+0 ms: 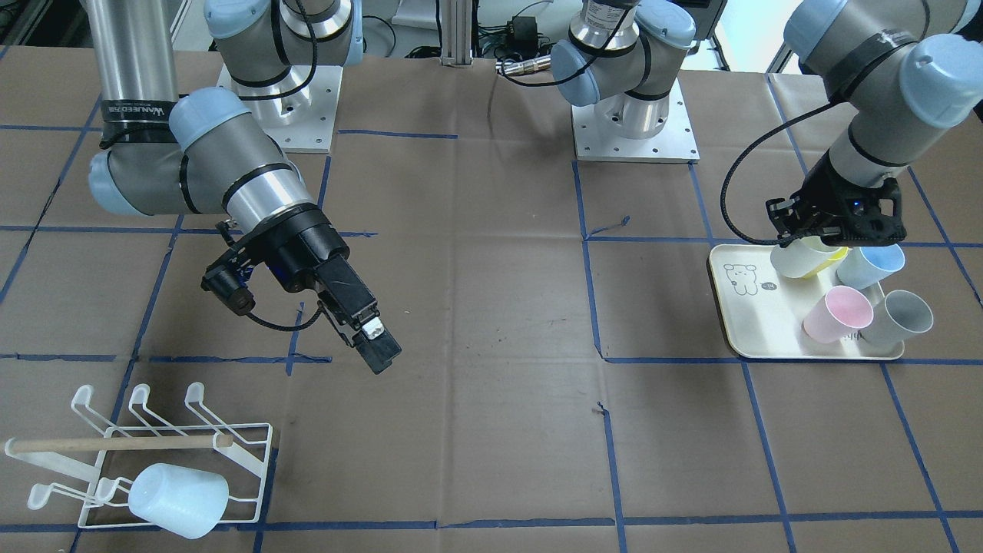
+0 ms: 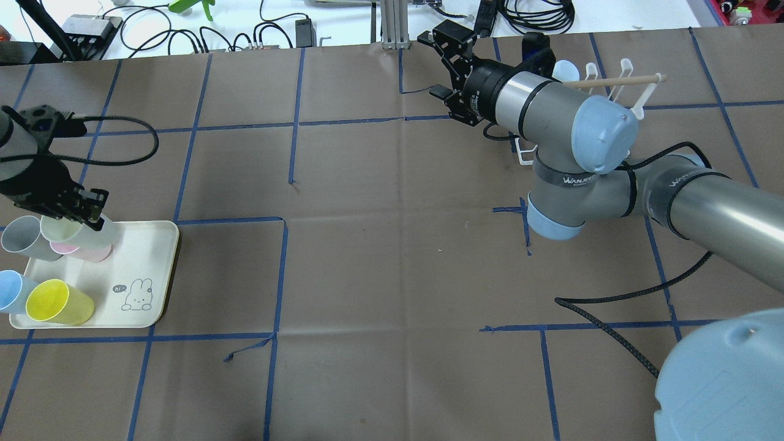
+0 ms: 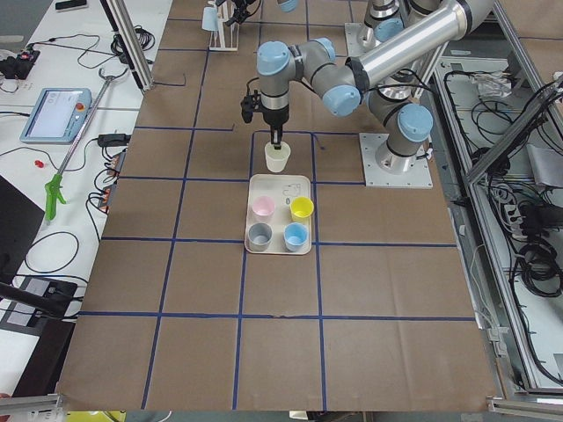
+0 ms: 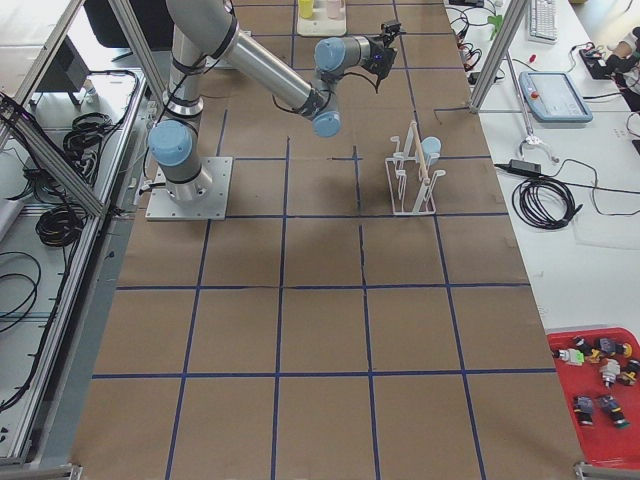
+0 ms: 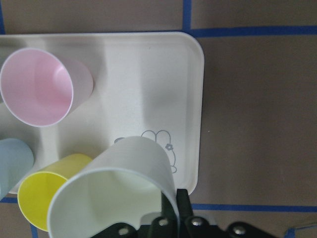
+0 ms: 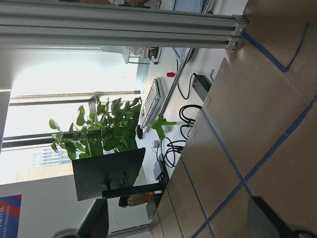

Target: Transfer IKEA cup to right arm and place on rack

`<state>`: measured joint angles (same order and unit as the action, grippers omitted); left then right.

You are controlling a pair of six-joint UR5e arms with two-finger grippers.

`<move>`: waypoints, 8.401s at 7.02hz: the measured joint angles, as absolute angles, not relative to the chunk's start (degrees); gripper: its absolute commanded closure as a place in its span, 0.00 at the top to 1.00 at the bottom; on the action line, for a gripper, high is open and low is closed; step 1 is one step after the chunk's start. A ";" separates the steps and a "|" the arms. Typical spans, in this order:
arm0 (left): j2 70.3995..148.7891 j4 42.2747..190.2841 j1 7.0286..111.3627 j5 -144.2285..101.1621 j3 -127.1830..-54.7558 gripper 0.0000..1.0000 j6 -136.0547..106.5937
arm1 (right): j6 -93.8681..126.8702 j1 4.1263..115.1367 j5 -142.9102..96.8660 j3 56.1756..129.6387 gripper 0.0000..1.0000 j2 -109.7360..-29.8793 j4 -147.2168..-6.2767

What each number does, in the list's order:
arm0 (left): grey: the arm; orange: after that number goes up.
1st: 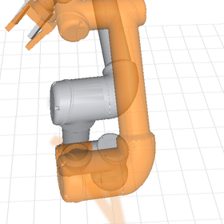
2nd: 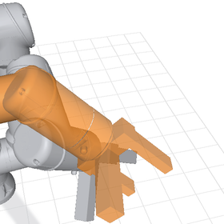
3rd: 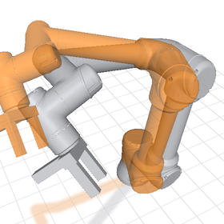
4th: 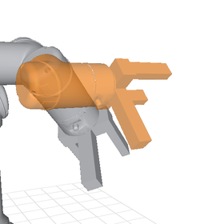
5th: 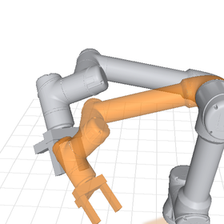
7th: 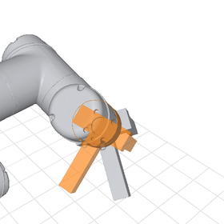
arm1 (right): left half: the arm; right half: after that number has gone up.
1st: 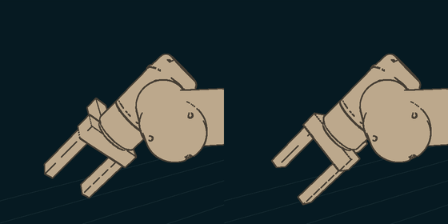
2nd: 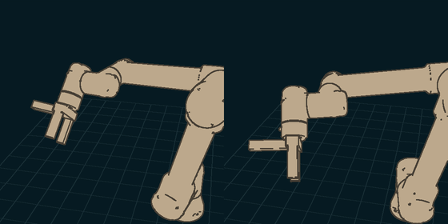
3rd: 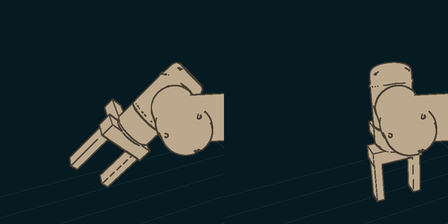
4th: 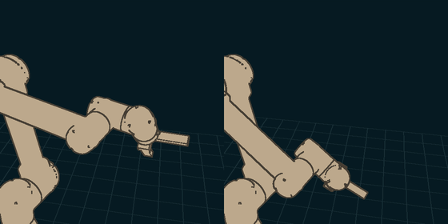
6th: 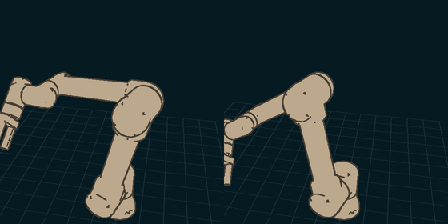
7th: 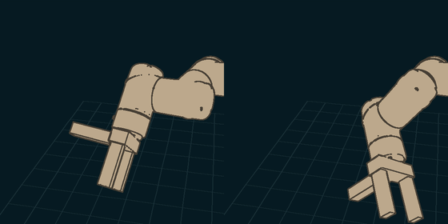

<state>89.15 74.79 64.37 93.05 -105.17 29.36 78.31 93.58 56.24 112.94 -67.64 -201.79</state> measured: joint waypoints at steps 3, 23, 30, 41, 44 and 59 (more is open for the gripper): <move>97.07 74.54 65.46 81.53 -91.32 0.00 39.72 | 79.11 93.93 56.75 114.13 1.00 -67.74 -201.86; 111.03 -14.54 89.54 45.56 -118.35 0.00 14.76 | 88.05 93.95 60.83 119.46 1.00 -64.32 -217.47; 116.84 -24.62 89.94 41.32 -118.19 0.00 3.96 | 88.93 96.26 61.58 119.65 1.00 -59.00 -216.92; 116.23 -24.87 90.00 41.31 -118.19 0.00 1.39 | 96.42 102.26 66.06 111.42 0.99 -58.86 -209.97; 116.27 -24.87 90.00 41.33 -118.16 0.00 1.09 | 96.87 103.14 67.05 109.46 0.99 -58.22 -208.97; 115.71 -25.22 90.00 41.48 -118.20 0.20 -0.70 | 98.62 104.55 67.05 106.81 0.53 -57.56 -206.17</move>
<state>115.71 -25.22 90.00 41.48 -118.20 -0.70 98.62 104.55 67.05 106.81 -57.56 -206.17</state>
